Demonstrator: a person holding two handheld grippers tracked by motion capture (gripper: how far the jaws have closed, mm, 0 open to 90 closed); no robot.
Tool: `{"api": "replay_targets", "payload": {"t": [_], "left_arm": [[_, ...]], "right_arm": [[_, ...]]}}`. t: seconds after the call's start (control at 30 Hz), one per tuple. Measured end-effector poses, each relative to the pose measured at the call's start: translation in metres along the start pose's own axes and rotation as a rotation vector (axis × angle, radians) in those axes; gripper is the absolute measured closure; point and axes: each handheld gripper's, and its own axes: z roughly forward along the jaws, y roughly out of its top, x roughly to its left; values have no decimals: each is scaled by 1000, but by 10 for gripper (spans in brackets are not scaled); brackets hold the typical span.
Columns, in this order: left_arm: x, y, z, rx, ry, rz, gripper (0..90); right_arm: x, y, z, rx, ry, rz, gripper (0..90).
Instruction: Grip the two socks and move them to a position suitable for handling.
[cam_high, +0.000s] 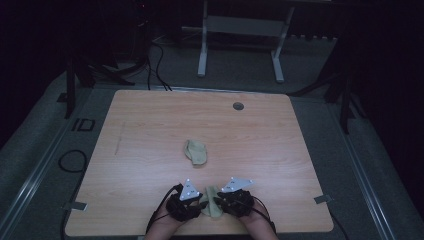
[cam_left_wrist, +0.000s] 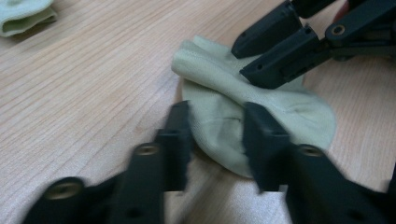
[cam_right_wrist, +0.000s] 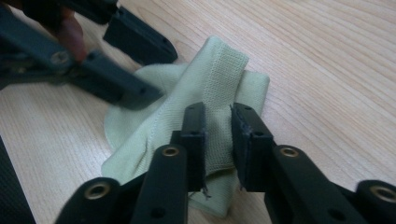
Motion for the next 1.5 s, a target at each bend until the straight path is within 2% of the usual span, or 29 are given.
{"api": "replay_targets", "payload": {"t": [0.03, 0.07, 0.13, 0.23, 0.47, 0.57, 0.73, 0.83, 1.0, 1.03, 1.07, 1.17, 1.37, 1.4, 1.43, 1.5], "left_arm": [[0, 0, 0, 0, 0, 0, 734], [0, 0, 1, 4, -12, -11, 829], [-2, 0, 1, -1, -9, -13, 859], [-2, 1, -1, -5, -11, -9, 868], [2, 6, -17, -42, -29, -23, 873], [2, 8, -27, -54, -29, -13, 873], [7, 12, -46, -61, -28, 10, 873], [15, 14, -56, -42, -35, 19, 872], [23, 14, -62, -28, -40, 42, 871], [25, 13, -58, -7, -58, 51, 871], [25, 12, -55, 0, -61, 49, 870], [26, 10, -43, 18, -79, 39, 869], [25, 4, -21, 58, -115, 28, 857], [26, 3, -19, 56, -123, 27, 820], [26, 3, -19, 47, -114, 18, 742], [29, 3, -24, 2, -96, -5, 632]], "right_arm": [[0, 0, 0, 0, 0, 0, 771], [2, -1, 1, -7, 5, -6, 810], [3, 0, 1, -5, 1, -9, 832], [7, 2, -4, -11, -20, -25, 850], [9, 11, -39, -119, -31, -36, 852], [5, 14, -58, -161, -29, -16, 851], [-3, 12, -87, -216, -66, 2, 851], [-11, 6, -99, -231, -74, 35, 851], [-17, -9, -103, -211, -79, 71, 851], [-18, -13, -101, -200, -74, 74, 851], [-19, -23, -96, -177, -75, 90, 851], [-22, -35, -86, -144, -76, 112, 850], [-29, -49, -74, -97, -89, 142, 849], [-31, -50, -73, -93, -89, 146, 842], [-32, -52, -72, -84, -87, 153, 816], [-36, -54, -70, -69, -71, 177, 653]]}}
